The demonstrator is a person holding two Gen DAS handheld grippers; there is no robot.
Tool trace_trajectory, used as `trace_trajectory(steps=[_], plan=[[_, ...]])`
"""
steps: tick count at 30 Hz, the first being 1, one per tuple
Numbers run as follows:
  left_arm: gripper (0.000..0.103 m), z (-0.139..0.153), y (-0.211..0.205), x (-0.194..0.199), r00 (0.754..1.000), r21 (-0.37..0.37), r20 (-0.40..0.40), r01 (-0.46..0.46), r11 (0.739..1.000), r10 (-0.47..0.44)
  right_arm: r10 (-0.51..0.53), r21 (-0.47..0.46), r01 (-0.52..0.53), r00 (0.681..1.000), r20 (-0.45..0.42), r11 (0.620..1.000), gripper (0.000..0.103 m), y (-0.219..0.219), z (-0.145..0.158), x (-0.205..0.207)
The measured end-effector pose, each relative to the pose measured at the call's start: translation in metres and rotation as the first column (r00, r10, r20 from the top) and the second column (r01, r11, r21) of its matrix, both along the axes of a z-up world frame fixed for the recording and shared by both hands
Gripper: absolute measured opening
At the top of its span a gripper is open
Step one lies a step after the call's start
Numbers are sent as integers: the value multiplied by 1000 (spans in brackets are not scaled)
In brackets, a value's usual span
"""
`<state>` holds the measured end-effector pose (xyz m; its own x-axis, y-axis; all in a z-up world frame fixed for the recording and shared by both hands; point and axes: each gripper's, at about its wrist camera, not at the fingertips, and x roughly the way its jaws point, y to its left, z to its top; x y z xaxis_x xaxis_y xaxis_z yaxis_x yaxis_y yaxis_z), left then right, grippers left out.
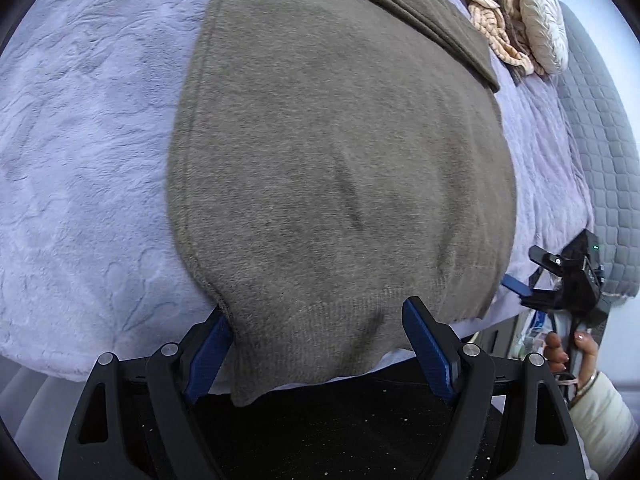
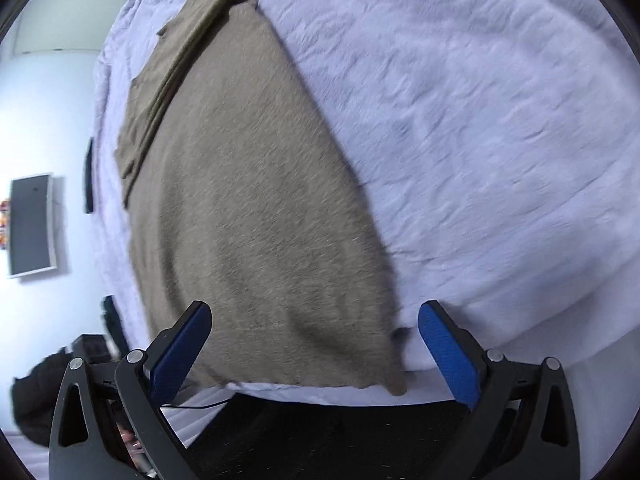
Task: Fold small clothes
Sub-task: 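Move both tools to the sweater hem and close them on it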
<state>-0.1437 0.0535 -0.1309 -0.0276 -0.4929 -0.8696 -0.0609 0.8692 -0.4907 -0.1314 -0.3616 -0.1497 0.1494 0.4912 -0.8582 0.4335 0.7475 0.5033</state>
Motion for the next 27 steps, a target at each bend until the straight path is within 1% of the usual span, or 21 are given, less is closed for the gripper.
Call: trace_trajectory(steps=[2,5,8,9,10,11,13,14,17,19,20,21,22,23,24,25,27], plan=[[82,-4,-1,2,1000,-35,-7,1,999,-1,-7,110,8,1000,-7,994,103,6,-11,-1],[82,-5,-7,7,1000,-71,-23,-21,997,19,21,173,-22,1000,5,985,103,15,-13,0],[82,7,-8,12,999,-190,-7,-51,981,51,67,262,-82,996,66,962,103,28,0,6],[82,11,-10,13,999,-211,5,-50,976,52,77,289,-99,993,87,952,103,31,4,9],[82,12,-11,14,999,-203,12,-44,978,47,88,309,-115,991,99,944,103,33,5,12],[82,11,-14,15,999,-176,12,-33,984,36,104,313,-130,990,96,941,103,34,3,15],[82,1,-16,16,1000,-119,-8,-23,993,22,130,283,-141,990,60,949,103,34,-6,18],[82,-3,-16,15,1000,-103,-23,-21,994,19,135,266,-141,990,41,954,103,34,-11,19],[82,-6,-16,13,1000,-95,-23,-15,995,13,129,241,-124,992,-2,962,103,31,-24,17],[82,-5,-17,14,1000,-88,-28,-14,996,12,114,234,-105,993,-28,967,97,28,-30,13],[82,-6,-18,16,999,-83,-34,-15,996,12,107,231,-94,993,-43,968,88,27,-33,10],[82,-6,-20,18,999,-77,-37,-17,997,14,100,226,-84,993,-61,970,72,27,-36,9],[82,-7,-23,19,999,-74,-37,-17,997,15,98,217,-79,992,-80,973,64,25,-39,8],[82,-7,-26,21,999,-70,-36,-18,997,16,100,207,-79,990,-95,975,51,22,-41,6],[82,-6,-28,22,999,-67,-36,-21,998,18,106,202,-85,989,-100,976,41,21,-41,5],[82,-7,-28,21,999,-67,-37,-26,997,23,118,203,-96,988,-99,974,36,22,-40,4],[82,-11,-25,21,998,-74,-39,-41,996,38,145,205,-124,985,-92,971,18,21,-38,2]])
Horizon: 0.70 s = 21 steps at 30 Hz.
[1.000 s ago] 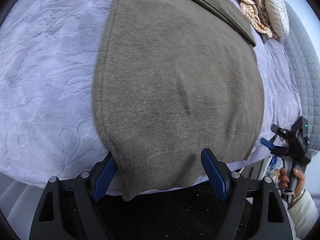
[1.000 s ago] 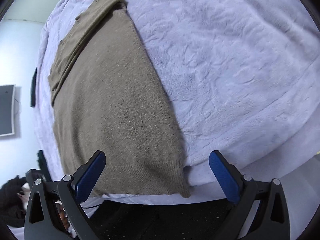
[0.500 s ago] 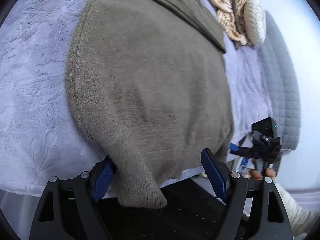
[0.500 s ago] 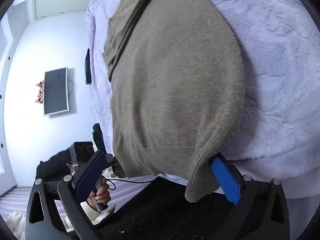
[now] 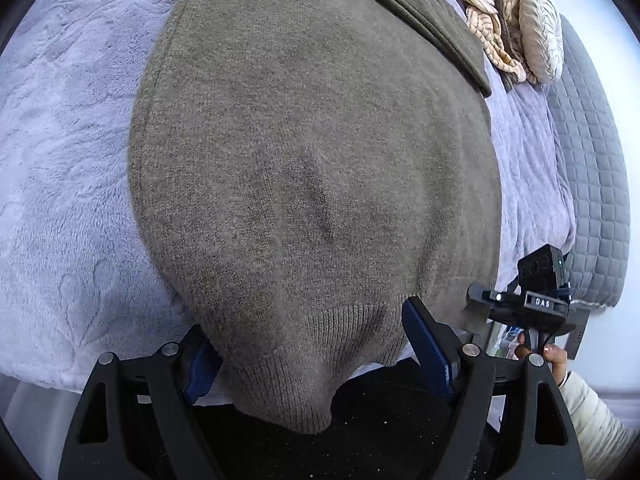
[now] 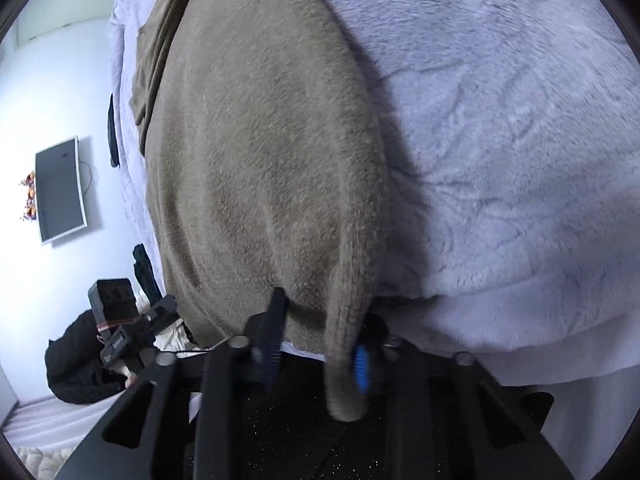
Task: Fold small clothes
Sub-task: 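Move both tools to the sweater hem and close them on it, then lift the hem with both tools and fold it over toward the collar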
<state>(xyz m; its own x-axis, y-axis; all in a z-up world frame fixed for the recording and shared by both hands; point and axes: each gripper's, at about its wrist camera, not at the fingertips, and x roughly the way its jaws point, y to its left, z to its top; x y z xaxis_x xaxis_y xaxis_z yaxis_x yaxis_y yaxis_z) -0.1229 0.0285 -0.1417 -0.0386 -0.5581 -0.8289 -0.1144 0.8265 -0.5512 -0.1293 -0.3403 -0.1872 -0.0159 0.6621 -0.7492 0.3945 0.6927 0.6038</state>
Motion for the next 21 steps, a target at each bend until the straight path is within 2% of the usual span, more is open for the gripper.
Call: trace_trajectory(steps=[1,2,3,4,5,8,13,15,17,18,19,21], plan=[[78,-2,2,0,1000,-7,-1,-8,1000,8,11,4,-11,1000,13,1000,15,3,4,1],[62,-2,5,0,1000,-9,0,-14,1000,14,15,10,-15,1000,28,1000,14,4,7,2],[54,-3,9,0,1000,-11,-4,-11,1000,11,19,19,-19,999,40,1000,14,4,11,3],[40,-3,11,1,1000,-14,-8,-8,1000,8,23,35,-25,998,54,999,14,3,15,2],[32,-4,13,1,1000,-20,-11,-9,1000,8,23,46,-26,998,62,999,14,1,17,0],[32,-7,17,1,999,-30,-28,-26,999,25,19,65,-22,999,47,998,14,0,14,2],[32,-14,16,1,997,-5,-52,-55,998,54,16,73,-15,1000,-11,997,23,-4,1,5],[32,-13,14,2,998,0,-41,-49,999,49,28,63,-27,999,-18,998,22,1,-2,9],[32,-7,10,3,1000,-2,-10,-30,1000,30,56,47,-56,998,-7,997,15,4,1,12],[26,-4,9,3,1000,-23,2,-30,999,30,64,57,-64,998,13,996,14,6,5,14],[11,-1,9,4,999,-59,6,-40,997,40,63,81,-66,997,38,995,14,7,12,15],[12,7,13,7,996,-129,10,-82,988,84,38,133,-48,996,75,990,13,9,25,20]])
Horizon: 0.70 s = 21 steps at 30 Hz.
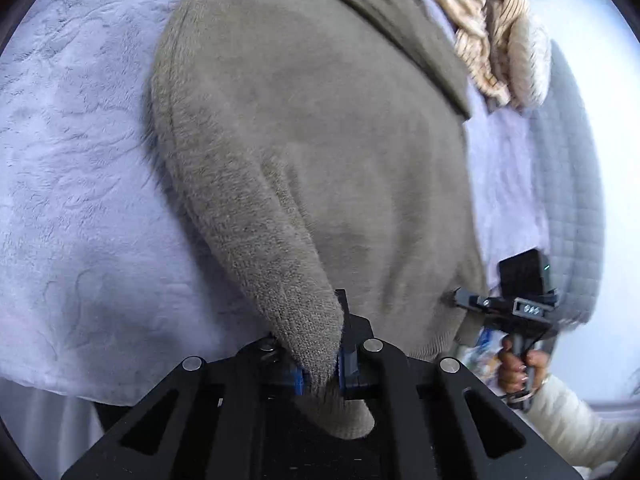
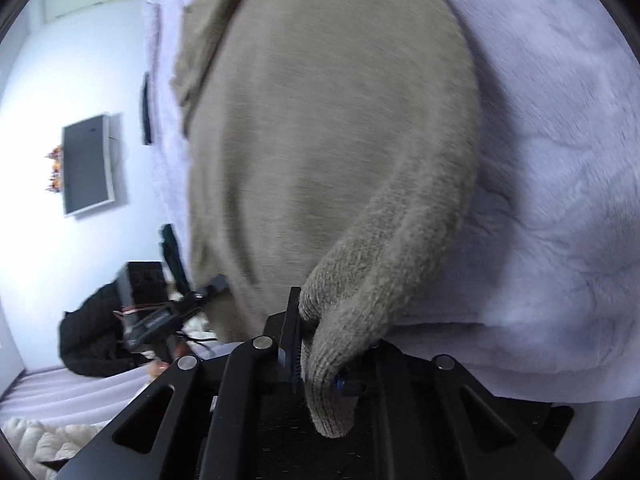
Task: Fold small clothes
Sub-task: 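Lift the hem with both tools and fold it over toward the collar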
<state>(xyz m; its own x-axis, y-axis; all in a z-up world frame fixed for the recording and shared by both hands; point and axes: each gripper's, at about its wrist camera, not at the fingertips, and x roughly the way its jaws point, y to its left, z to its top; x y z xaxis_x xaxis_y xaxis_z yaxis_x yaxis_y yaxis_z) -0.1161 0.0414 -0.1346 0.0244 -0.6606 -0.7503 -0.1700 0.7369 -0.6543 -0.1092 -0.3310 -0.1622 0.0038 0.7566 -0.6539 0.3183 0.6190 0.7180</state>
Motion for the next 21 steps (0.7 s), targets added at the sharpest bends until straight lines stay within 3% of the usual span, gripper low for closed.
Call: trace_trajectory(steps=[7,13,21], plan=[[12,30,3,35,990,-108,56,-123,987,129,-107,166,84,985,133,983,12,-4,51,44],[12,63,5,98,965,-154,162,-180,971,205,-87,202,34,962,259,979,12,-1,97,109],[12,88,21,198,929,-89,293,-207,974,224,-67,173,5,934,352,985,12,-7,125,218]])
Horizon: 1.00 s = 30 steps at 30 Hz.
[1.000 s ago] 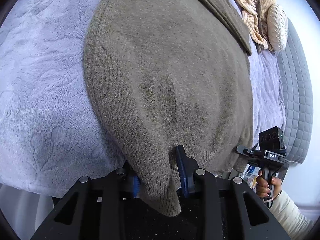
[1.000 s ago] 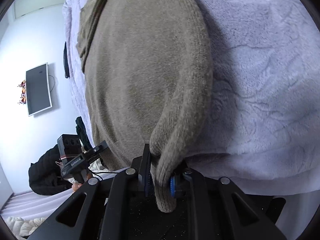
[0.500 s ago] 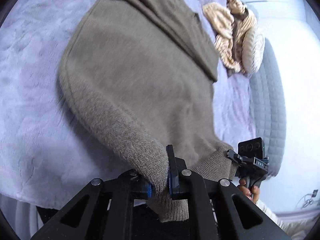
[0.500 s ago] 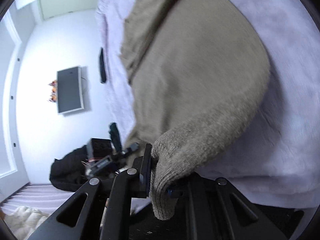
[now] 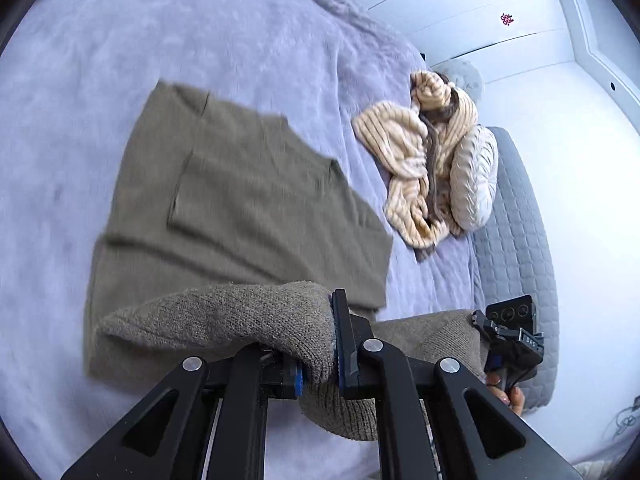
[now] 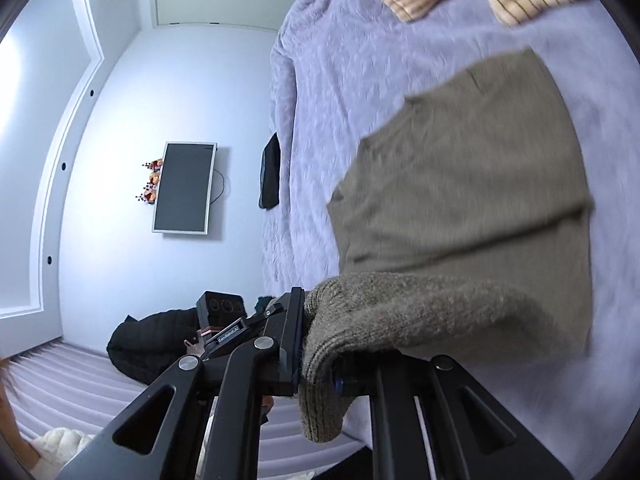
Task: Fold small clothes
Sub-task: 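Lift the hem with both tools and fold it over toward the collar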
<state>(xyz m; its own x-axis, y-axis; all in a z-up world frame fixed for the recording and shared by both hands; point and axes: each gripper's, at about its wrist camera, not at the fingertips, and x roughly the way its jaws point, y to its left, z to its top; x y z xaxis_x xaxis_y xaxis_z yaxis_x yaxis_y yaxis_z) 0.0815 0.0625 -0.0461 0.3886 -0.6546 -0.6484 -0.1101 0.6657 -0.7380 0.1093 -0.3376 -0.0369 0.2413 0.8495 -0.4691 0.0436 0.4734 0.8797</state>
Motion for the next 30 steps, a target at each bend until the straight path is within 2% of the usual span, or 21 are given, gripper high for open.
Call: trace_trajectory(steps=[4,10,16,19,21,22,26,30], plan=[[12,-18,5,48,1000,50,-2,-24,998,24,-10,-31,9,1000,-20,999,12,-6,-14,54],[12,-74,7,101,996,123,-63,-53,991,61,-42,-132,27,993,-114,991,12,-9,-80,112],[12,-105,10,117,991,160,-109,-64,985,83,-80,-219,31,972,-222,975,16,-17,-139,135],[12,-100,13,113,988,137,-126,-68,988,85,-92,-186,46,965,-244,982,22,-22,-143,133],[12,-86,13,108,991,142,-116,-42,989,59,-74,-169,33,968,-241,985,41,-23,-136,131],[12,-79,12,104,993,146,-109,-28,989,44,-63,-161,25,970,-236,987,47,-23,-131,128],[12,-53,13,86,996,190,-86,9,982,8,-43,-145,9,972,-231,989,47,-30,-119,117],[12,-46,24,69,995,213,-94,1,977,20,-41,-153,5,972,-232,988,47,-33,-116,104]])
